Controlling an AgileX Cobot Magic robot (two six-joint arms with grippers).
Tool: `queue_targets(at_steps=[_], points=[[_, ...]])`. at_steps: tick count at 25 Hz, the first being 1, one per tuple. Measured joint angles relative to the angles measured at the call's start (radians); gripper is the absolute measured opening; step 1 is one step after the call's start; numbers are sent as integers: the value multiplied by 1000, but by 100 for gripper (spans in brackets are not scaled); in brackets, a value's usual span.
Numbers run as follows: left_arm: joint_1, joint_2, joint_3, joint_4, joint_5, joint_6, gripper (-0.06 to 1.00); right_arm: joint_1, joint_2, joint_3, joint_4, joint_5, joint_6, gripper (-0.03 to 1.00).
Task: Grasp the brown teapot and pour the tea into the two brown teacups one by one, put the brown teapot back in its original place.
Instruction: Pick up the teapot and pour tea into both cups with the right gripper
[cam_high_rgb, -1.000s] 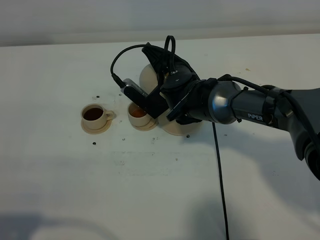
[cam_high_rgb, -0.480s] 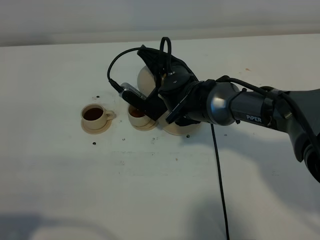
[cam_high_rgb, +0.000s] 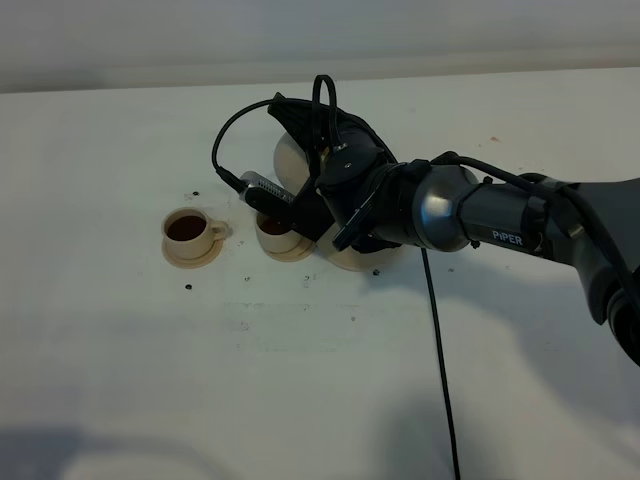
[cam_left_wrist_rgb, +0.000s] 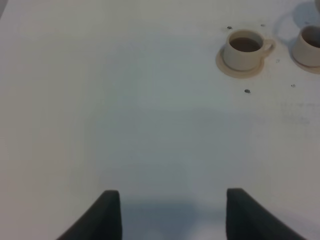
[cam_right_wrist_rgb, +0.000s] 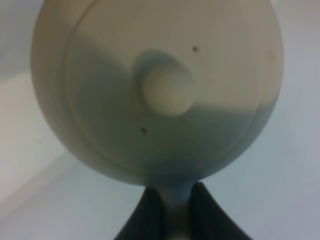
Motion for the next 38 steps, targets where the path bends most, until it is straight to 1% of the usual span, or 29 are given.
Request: queue_targets(at_steps=[4, 10, 19, 38], points=[[0, 0, 0, 0, 0, 0, 47, 0, 0, 0, -34, -1, -2, 12], [0, 0, 0, 0, 0, 0, 47, 0, 0, 0, -42, -9, -4, 12], [0, 0, 0, 0, 0, 0, 47, 0, 0, 0, -92, -34, -4, 12], [0, 0, 0, 0, 0, -1, 47, 4, 0, 0, -120, -34, -4, 12]])
